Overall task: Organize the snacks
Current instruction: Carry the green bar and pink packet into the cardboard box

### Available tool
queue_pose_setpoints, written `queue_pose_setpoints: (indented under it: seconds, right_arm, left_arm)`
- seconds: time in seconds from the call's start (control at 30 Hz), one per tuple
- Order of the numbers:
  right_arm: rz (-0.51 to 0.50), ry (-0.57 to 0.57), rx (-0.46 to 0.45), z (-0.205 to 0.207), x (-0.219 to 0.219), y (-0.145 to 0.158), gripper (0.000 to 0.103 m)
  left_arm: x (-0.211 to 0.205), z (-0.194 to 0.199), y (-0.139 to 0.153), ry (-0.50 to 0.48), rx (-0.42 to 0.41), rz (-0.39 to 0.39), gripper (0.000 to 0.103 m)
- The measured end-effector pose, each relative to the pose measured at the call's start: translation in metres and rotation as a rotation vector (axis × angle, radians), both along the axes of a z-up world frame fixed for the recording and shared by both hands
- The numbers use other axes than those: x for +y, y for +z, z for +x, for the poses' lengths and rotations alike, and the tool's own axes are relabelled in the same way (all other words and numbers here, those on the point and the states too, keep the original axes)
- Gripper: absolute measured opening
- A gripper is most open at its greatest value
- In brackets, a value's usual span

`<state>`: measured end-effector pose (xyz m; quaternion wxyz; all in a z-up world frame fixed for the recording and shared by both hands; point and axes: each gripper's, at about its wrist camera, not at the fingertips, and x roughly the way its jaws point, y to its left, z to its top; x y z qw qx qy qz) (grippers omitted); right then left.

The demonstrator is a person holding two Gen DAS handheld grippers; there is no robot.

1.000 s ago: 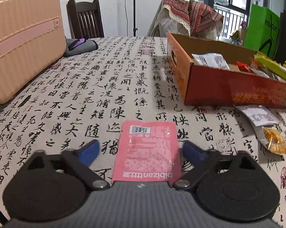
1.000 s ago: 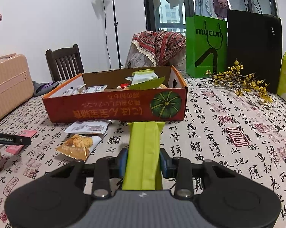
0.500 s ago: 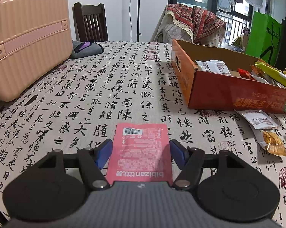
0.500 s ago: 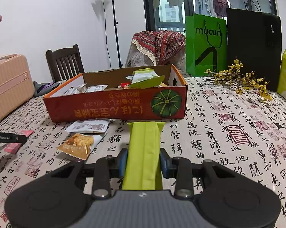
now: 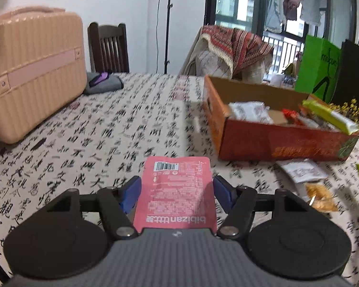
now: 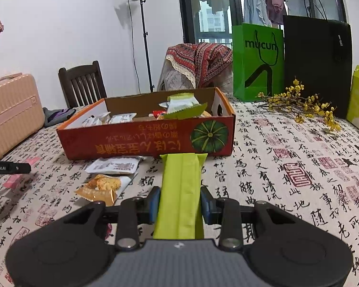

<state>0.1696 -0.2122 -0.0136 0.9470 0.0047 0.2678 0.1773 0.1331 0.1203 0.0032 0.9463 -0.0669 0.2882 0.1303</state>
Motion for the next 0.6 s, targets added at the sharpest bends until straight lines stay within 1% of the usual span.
queue_pose_setpoints:
  seconds: [0.37, 0.6]
  right_arm:
    - [0.017, 0.020, -0.089, 0.007, 0.009, 0.030, 0.034]
    - [0.030, 0.044, -0.142, 0.021, 0.022, 0.050, 0.034]
  left_arm:
    - [-0.029, 0.009, 0.032, -0.068, -0.094, -0.005, 0.068]
    - [-0.047, 0.029, 0.049, -0.109, -0.137, -0.010, 0.068]
